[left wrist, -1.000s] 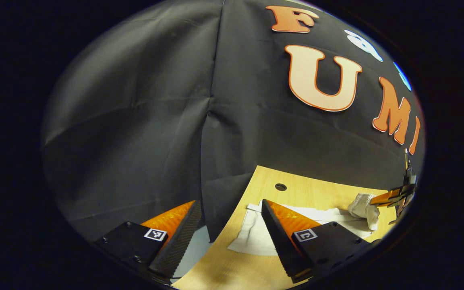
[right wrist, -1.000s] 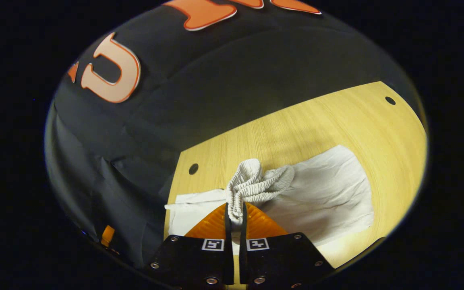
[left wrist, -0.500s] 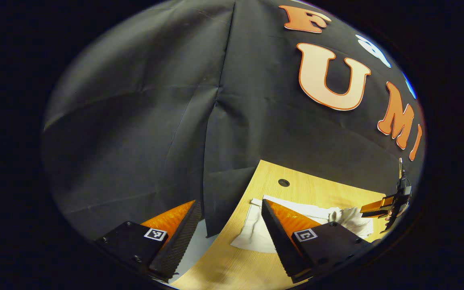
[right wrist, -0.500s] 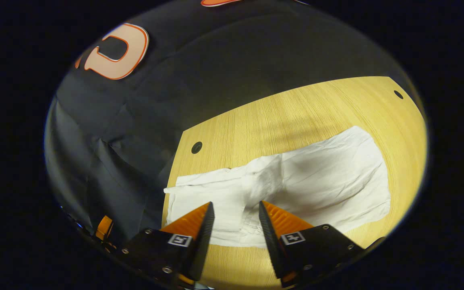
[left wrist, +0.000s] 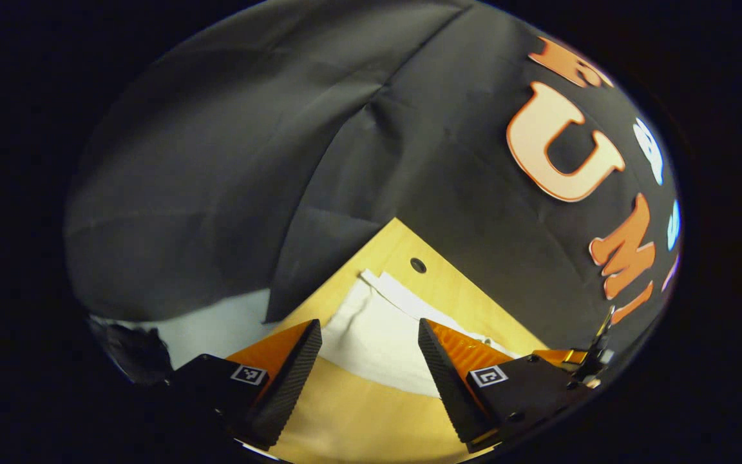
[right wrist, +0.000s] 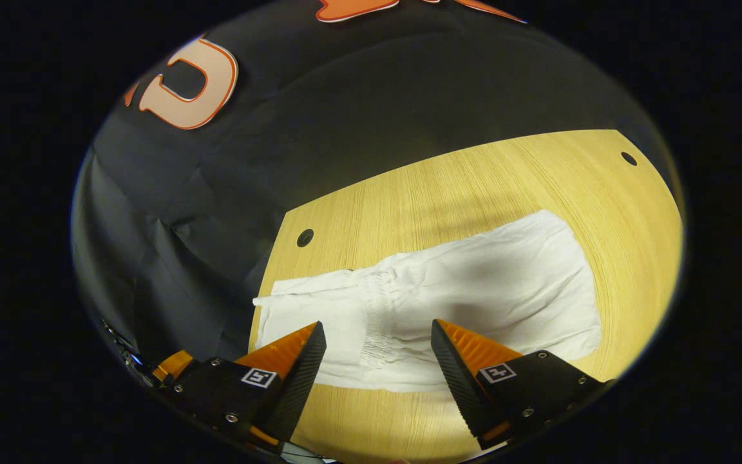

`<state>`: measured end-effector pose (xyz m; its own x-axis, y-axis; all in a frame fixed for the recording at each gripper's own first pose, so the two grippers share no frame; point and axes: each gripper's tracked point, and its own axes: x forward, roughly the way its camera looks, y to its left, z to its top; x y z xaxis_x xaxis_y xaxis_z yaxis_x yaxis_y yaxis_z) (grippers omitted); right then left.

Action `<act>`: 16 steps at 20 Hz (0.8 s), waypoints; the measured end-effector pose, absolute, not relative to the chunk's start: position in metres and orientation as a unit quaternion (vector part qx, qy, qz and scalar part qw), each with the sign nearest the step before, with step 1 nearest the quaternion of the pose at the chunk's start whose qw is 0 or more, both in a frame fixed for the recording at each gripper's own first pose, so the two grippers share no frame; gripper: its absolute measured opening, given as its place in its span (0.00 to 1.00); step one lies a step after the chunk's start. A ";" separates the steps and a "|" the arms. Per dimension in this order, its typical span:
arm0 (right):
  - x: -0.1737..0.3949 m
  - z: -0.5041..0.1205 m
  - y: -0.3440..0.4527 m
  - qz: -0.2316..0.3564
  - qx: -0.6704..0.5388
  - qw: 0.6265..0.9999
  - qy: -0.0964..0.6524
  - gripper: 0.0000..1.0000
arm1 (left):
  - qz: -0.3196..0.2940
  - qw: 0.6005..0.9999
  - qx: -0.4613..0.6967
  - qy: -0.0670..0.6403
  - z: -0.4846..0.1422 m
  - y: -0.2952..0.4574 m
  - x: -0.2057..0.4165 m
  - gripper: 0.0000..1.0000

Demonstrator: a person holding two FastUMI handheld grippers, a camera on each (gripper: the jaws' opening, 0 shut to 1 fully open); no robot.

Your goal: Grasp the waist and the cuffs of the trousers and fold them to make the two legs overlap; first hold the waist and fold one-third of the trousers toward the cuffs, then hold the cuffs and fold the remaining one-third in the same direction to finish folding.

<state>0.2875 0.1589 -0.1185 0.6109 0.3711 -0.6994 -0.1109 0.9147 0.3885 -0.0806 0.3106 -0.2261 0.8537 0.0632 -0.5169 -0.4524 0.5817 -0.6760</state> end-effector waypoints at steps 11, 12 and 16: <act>0.255 -0.137 0.103 0.100 0.190 0.867 0.450 0.98 | 0.166 0.706 -0.656 0.211 -0.298 0.291 -0.084 0.98; 0.254 -0.138 0.099 0.098 0.191 0.866 0.451 0.98 | 0.164 0.700 -0.663 0.211 -0.303 0.292 -0.078 0.99; 0.248 -0.138 0.090 0.086 0.212 0.861 0.454 0.98 | 0.172 0.685 -0.672 0.224 -0.328 0.293 -0.059 0.98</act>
